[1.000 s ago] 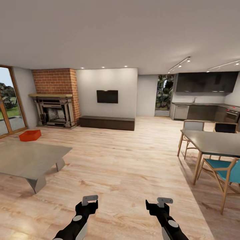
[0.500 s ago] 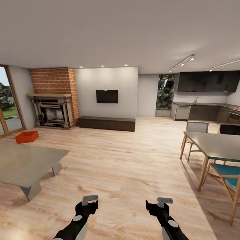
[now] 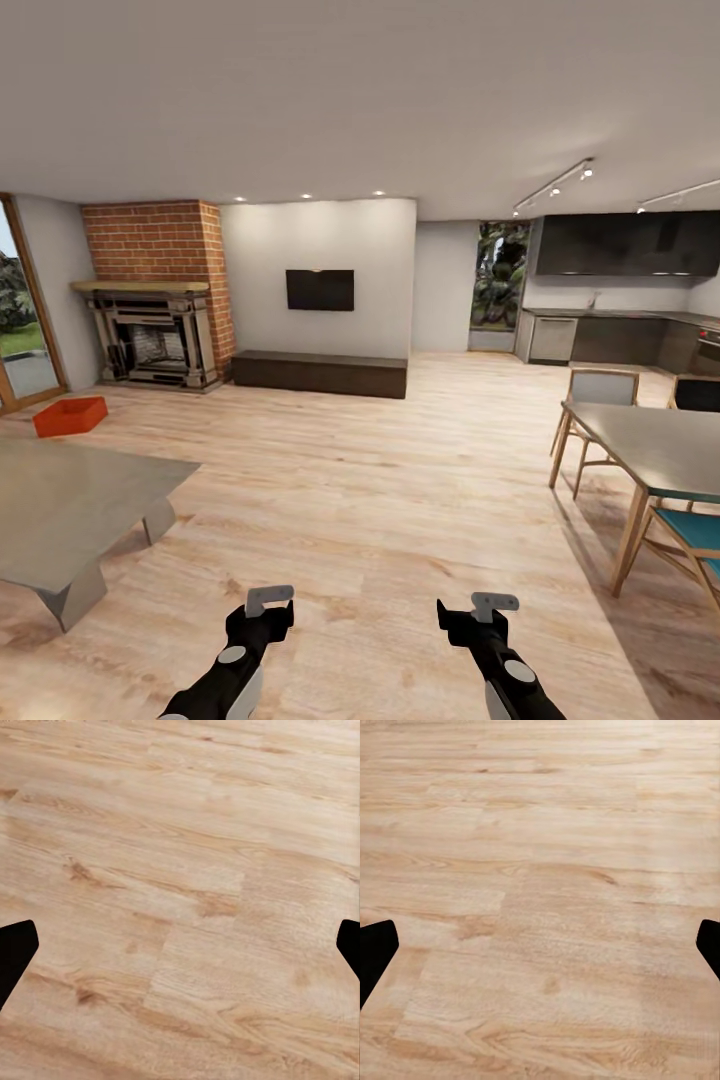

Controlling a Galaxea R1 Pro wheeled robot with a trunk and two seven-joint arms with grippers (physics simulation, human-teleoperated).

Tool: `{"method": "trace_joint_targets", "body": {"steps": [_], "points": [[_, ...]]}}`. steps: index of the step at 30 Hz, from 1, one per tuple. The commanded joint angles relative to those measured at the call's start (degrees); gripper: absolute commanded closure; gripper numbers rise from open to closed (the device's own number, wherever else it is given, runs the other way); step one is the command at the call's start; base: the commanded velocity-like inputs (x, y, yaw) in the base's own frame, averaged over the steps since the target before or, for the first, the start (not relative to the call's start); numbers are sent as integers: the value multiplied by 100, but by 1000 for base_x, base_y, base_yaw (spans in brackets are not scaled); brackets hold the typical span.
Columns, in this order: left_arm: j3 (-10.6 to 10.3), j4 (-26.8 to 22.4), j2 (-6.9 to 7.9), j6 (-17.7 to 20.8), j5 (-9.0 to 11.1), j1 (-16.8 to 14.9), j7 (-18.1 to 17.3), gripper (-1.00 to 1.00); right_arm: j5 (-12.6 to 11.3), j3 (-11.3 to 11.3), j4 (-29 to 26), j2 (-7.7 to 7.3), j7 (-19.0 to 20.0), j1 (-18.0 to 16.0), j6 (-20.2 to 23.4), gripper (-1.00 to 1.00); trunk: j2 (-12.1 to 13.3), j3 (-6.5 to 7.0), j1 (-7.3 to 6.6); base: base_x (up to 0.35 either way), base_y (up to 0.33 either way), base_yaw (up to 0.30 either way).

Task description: Move the two storage containers from the living room to the garage. In the garage, place one container on the floor and stack the other container on top of it (either order is fine).

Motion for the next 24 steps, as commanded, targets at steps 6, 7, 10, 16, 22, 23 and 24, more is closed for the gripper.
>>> {"method": "trace_joint_targets", "body": {"steps": [6, 7, 10, 16, 22, 23, 24], "points": [[29, 10, -6, -21, -17, -3, 5, -100, -60, 26, 4, -4, -23, -2, -25, -100, -3, -2, 5, 331, 0, 0], [29, 9, -6, -21, -16, -3, 5, -100, -60, 26, 5, -4, -23, -2, -25, -100, -3, -2, 5, 331, 0, 0], [29, 8, -6, -21, -15, -3, 5, -100, -60, 26, 4, -4, -23, -2, -25, -100, -3, -2, 5, 331, 0, 0], [29, 9, -6, -21, -14, -3, 5, -100, -60, 26, 4, -4, -23, -2, -25, -100, -3, -2, 5, 331, 0, 0], [29, 10, -6, -21, -14, -3, 5, -100, -60, 26, 4, -4, -23, -2, -25, -100, -3, -2, 5, 331, 0, 0], [29, 11, -6, -21, -14, -3, 5, -100, -60, 26, 4, -4, -23, -2, -25, -100, -3, -2, 5, 331, 0, 0], [29, 12, -6, -21, -14, -3, 5, -100, -60, 26, 4, -4, -23, -2, -25, -100, -3, -2, 5, 331, 0, 0]]}}
